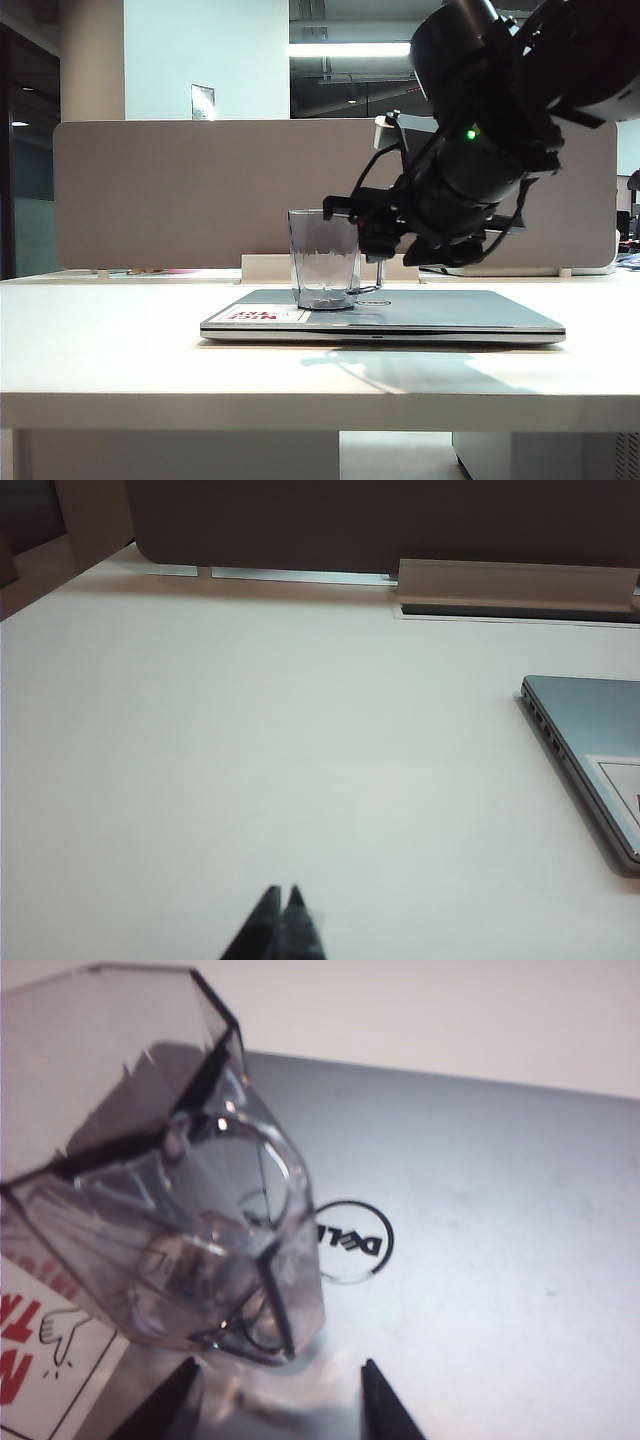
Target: Pick up the water cup and place it on the right side of the laptop.
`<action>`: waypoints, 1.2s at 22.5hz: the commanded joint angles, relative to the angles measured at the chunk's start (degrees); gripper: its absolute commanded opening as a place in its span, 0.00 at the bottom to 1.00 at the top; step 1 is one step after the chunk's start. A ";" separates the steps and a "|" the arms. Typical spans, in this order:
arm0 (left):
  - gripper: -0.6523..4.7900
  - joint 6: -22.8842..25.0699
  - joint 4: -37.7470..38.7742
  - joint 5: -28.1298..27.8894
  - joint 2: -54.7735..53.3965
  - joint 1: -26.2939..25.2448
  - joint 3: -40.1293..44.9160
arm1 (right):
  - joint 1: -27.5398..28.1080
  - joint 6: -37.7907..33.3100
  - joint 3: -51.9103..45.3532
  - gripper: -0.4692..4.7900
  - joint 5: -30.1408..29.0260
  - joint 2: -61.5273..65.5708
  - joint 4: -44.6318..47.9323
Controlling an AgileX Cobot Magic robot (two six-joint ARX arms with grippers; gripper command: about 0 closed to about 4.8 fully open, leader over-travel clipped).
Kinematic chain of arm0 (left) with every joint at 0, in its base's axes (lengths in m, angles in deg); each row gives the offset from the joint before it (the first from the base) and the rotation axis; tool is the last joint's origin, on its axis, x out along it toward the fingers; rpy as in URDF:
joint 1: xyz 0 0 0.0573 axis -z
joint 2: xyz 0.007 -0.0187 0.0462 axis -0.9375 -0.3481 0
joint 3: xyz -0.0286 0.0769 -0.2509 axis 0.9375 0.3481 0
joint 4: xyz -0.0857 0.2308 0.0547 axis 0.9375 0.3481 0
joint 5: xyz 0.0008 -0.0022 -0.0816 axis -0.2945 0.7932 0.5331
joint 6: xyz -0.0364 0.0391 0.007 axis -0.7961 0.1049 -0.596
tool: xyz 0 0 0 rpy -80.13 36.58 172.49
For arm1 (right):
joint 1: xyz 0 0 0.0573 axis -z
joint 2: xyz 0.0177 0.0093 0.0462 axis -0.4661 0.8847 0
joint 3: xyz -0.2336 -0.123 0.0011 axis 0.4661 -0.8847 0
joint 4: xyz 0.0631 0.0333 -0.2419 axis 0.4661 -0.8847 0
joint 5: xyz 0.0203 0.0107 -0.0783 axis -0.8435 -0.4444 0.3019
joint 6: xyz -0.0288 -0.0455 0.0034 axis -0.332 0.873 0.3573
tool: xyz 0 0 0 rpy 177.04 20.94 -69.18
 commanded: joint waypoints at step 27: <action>0.11 -0.02 -0.76 1.31 -0.07 0.02 -0.17 | 3.04 0.09 3.54 0.32 3.91 7.91 9.99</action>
